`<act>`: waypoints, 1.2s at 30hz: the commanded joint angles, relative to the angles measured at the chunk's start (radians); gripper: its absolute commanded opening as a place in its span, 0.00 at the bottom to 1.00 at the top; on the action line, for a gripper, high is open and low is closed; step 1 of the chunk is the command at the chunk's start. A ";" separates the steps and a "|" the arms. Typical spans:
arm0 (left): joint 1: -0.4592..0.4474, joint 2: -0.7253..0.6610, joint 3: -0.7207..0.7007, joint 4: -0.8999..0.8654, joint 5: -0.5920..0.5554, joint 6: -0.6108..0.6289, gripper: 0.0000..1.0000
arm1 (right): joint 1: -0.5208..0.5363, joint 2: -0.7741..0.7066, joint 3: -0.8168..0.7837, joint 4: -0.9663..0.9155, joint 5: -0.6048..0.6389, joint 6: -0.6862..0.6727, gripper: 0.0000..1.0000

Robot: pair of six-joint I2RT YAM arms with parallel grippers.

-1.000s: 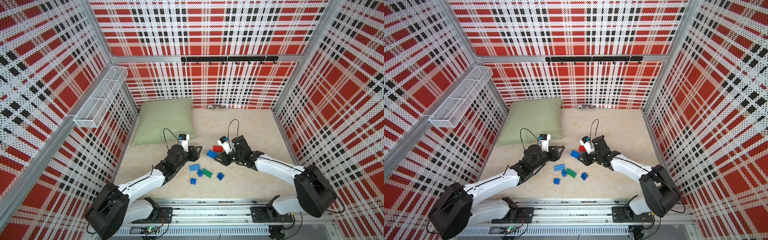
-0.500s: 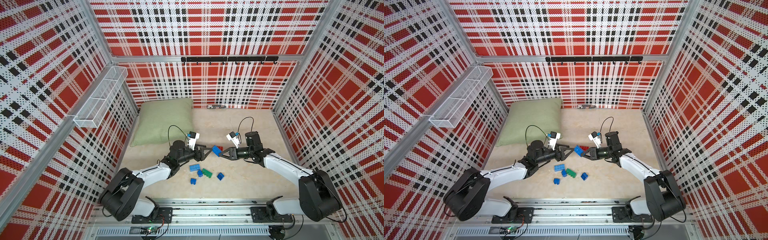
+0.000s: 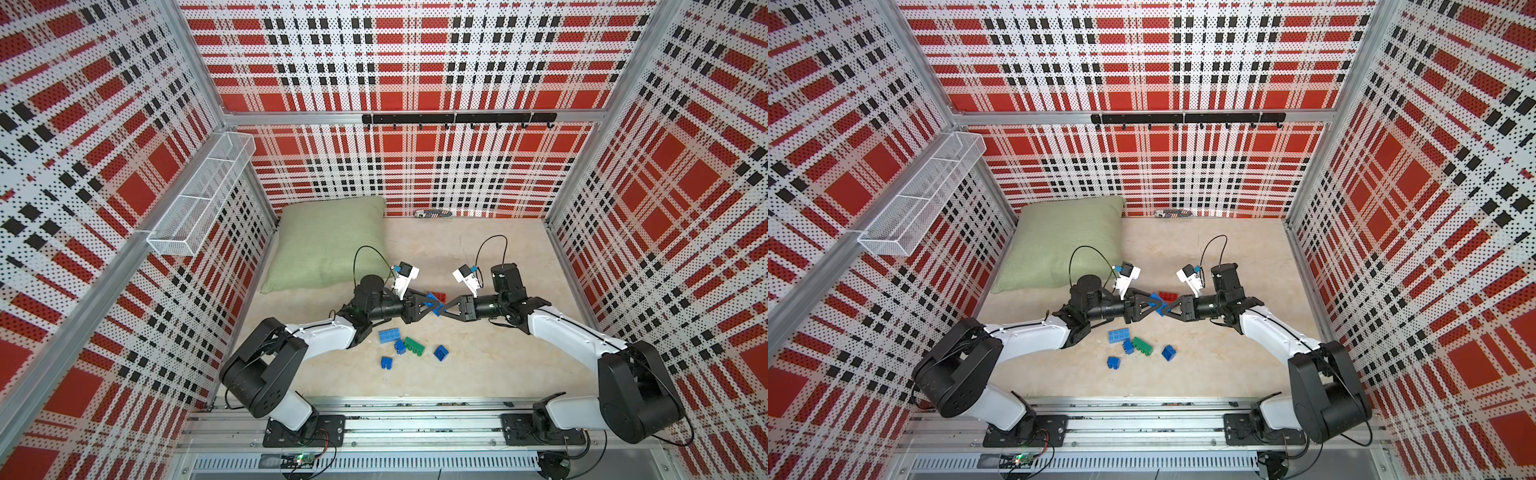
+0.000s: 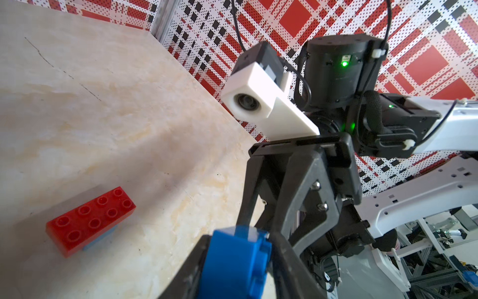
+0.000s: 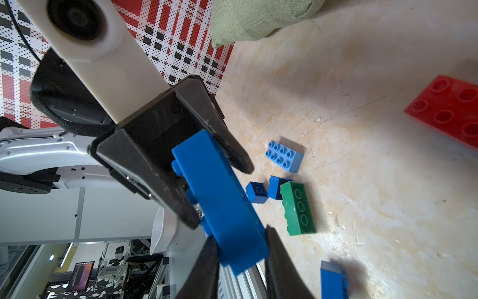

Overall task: Assemble a heart with lego
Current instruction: Adjust the lego brick.

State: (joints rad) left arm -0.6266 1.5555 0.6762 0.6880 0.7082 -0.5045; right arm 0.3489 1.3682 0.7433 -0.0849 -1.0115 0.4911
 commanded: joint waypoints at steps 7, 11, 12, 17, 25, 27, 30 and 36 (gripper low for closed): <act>0.017 -0.024 0.002 0.034 0.026 -0.016 0.32 | -0.012 0.016 0.026 -0.010 0.002 -0.005 0.25; 0.026 -0.022 -0.001 0.034 -0.001 -0.023 0.16 | -0.014 0.022 0.031 0.000 0.006 0.007 0.26; 0.029 -0.021 -0.001 0.038 -0.013 -0.030 0.12 | -0.014 0.022 0.035 0.001 0.013 0.007 0.27; 0.034 -0.005 -0.014 0.092 -0.118 -0.151 0.02 | -0.034 0.018 0.041 0.027 0.057 0.031 0.47; 0.013 0.151 -0.032 0.321 -0.318 -0.554 0.00 | -0.084 0.090 0.069 0.114 0.236 0.127 0.57; 0.014 0.204 -0.037 0.398 -0.335 -0.634 0.00 | -0.084 0.151 0.105 0.103 0.250 0.119 0.58; 0.025 0.265 -0.042 0.452 -0.359 -0.703 0.00 | -0.084 0.217 0.139 0.085 0.304 0.105 0.63; 0.054 0.346 -0.044 0.465 -0.401 -0.724 0.00 | -0.084 0.317 0.156 0.086 0.367 0.099 0.65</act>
State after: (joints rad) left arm -0.5922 1.8774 0.6453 1.0817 0.3496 -1.1828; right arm 0.2680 1.6501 0.8757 -0.0017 -0.7002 0.5961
